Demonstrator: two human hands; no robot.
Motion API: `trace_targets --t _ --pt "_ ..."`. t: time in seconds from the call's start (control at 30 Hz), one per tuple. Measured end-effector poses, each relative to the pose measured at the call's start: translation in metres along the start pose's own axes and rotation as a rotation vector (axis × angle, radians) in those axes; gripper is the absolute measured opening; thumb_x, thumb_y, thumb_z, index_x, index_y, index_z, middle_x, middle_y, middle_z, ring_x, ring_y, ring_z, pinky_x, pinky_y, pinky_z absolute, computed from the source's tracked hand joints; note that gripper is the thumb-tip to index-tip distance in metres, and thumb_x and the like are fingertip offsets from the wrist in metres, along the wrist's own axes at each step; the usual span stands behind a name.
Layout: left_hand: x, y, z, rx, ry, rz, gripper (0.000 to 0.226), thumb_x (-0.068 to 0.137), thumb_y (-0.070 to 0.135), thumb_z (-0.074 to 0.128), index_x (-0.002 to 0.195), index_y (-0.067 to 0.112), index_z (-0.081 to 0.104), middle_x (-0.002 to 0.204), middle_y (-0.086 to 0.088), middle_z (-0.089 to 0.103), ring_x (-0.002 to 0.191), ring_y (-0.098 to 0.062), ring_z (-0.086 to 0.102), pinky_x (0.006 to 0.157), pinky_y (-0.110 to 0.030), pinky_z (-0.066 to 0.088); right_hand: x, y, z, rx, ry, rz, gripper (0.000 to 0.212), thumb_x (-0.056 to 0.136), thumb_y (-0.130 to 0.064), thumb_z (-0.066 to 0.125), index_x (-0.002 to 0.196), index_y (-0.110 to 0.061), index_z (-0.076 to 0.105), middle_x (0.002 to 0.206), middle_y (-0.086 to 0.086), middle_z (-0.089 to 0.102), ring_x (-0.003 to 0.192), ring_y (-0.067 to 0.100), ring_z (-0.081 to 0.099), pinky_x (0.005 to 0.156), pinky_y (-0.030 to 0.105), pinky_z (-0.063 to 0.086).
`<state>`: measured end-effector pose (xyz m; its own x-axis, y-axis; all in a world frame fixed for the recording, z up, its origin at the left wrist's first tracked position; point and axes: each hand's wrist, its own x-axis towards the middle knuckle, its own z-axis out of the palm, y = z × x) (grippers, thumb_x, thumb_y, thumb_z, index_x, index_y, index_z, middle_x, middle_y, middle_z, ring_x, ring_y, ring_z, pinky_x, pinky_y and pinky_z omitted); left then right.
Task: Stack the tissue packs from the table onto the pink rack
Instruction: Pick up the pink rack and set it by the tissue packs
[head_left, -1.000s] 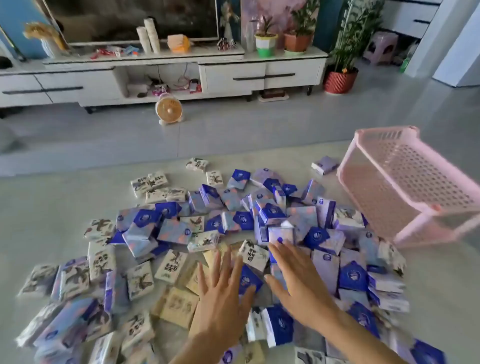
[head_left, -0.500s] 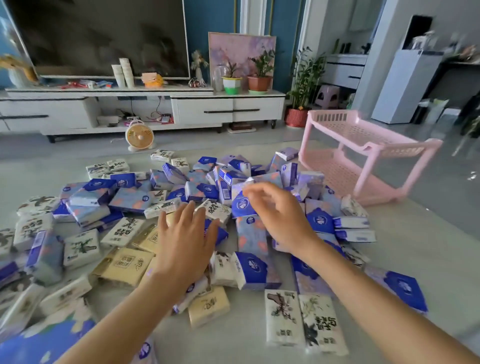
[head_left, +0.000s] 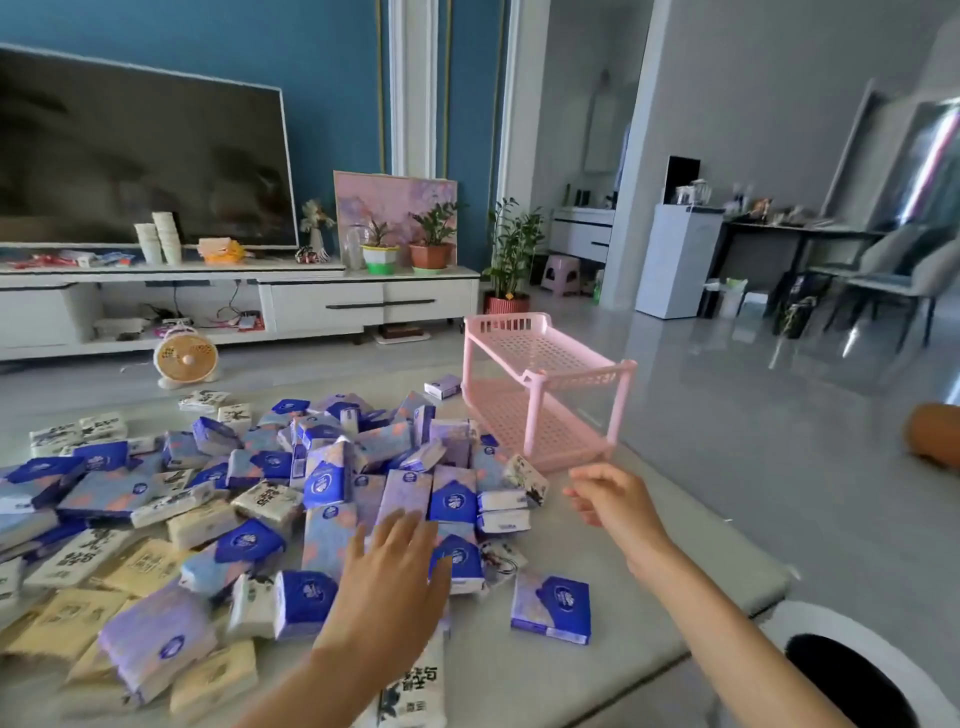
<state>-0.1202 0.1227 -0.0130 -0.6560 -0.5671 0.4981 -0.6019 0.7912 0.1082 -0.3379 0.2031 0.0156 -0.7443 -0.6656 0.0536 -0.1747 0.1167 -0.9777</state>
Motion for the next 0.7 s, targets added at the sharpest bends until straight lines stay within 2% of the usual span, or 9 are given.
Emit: trace_targets --t 0.1,0.17,0.23,0.3,0.4,0.47,0.57,0.63,0.7 --pt "0.014 0.054 0.027 -0.081 -0.08 0.05 0.049 0.084 0.042 0.028 0.106 0.02 0.065 0.114 0.001 0.064 0.11 -0.022 0.06 0.092 -0.043 0.047 0.017 0.029 -0.004 0.078 0.034 0.046 0.015 0.087 0.0 0.053 0.083 -0.012 0.06 0.074 0.004 0.064 0.064 0.012 0.055 0.061 0.023 0.044" --pt "0.023 0.086 0.044 -0.044 -0.102 0.073 0.052 0.083 0.05 0.03 0.114 0.025 0.063 0.122 0.003 0.061 0.118 -0.018 0.057 0.104 -0.035 0.036 0.035 0.035 -0.003 0.106 0.044 -0.011 0.013 0.086 0.002 0.056 0.085 -0.01 0.061 0.076 0.005 0.063 0.062 0.007 0.057 0.061 0.019 0.045" --pt "0.027 0.114 0.058 -0.037 -0.186 0.098 0.057 0.077 0.058 0.035 0.111 0.025 0.066 0.118 0.003 0.065 0.112 -0.016 0.061 0.1 -0.033 0.031 0.056 0.035 0.0 0.155 0.061 -0.093 0.016 0.085 0.003 0.054 0.085 -0.012 0.06 0.083 0.006 0.064 0.07 0.005 0.061 0.068 0.018 0.046" --pt "0.029 0.126 0.077 -0.032 -0.266 0.125 0.064 0.073 0.062 0.036 0.115 0.023 0.064 0.121 -0.002 0.064 0.115 -0.019 0.059 0.097 -0.04 0.028 0.075 0.032 0.011 0.146 0.045 -0.13 0.014 0.087 -0.003 0.055 0.098 -0.011 0.057 0.099 0.004 0.061 0.092 0.013 0.059 0.077 0.021 0.045" --pt "0.03 0.123 0.104 0.015 -0.318 0.114 0.069 0.066 0.065 0.037 0.114 0.021 0.061 0.121 -0.006 0.064 0.114 -0.022 0.06 0.103 -0.04 0.02 0.097 0.03 0.037 0.051 -0.047 -0.162 0.043 0.088 -0.013 0.059 0.127 -0.009 0.041 0.114 -0.004 0.051 0.103 0.012 0.052 0.084 0.023 0.046" --pt "0.028 0.12 0.117 0.038 -0.262 0.116 0.061 0.061 0.06 0.041 0.103 0.023 0.064 0.114 -0.008 0.068 0.108 -0.023 0.063 0.103 -0.039 0.022 0.111 0.026 0.049 -0.008 -0.109 -0.201 0.045 0.089 -0.017 0.057 0.129 -0.01 0.038 0.106 -0.006 0.049 0.092 0.01 0.051 0.073 0.021 0.044" --pt "0.033 0.112 0.128 0.009 -0.163 0.111 0.048 0.061 0.049 0.044 0.094 0.023 0.066 0.11 -0.009 0.069 0.108 -0.022 0.062 0.095 -0.038 0.033 0.127 0.028 0.058 -0.091 -0.183 -0.212 0.032 0.09 -0.027 0.055 0.115 -0.01 0.043 0.086 -0.006 0.049 0.074 0.007 0.05 0.06 0.02 0.039" --pt "0.04 0.101 0.129 0.013 -0.128 0.089 0.047 0.062 0.041 0.042 0.091 0.021 0.073 0.11 -0.009 0.069 0.109 -0.023 0.062 0.096 -0.039 0.032 0.13 0.031 0.06 -0.092 -0.159 -0.239 0.023 0.093 -0.031 0.051 0.102 -0.011 0.046 0.075 -0.008 0.045 0.064 0.004 0.046 0.055 0.019 0.035" --pt "0.045 0.088 0.127 0.033 -0.11 0.049 0.048 0.066 0.035 0.04 0.093 0.015 0.074 0.109 -0.01 0.069 0.108 -0.024 0.063 0.098 -0.039 0.029 0.129 0.031 0.055 -0.043 -0.128 -0.264 0.026 0.096 -0.036 0.045 0.097 -0.01 0.05 0.07 -0.004 0.048 0.058 0.008 0.047 0.052 0.022 0.039"
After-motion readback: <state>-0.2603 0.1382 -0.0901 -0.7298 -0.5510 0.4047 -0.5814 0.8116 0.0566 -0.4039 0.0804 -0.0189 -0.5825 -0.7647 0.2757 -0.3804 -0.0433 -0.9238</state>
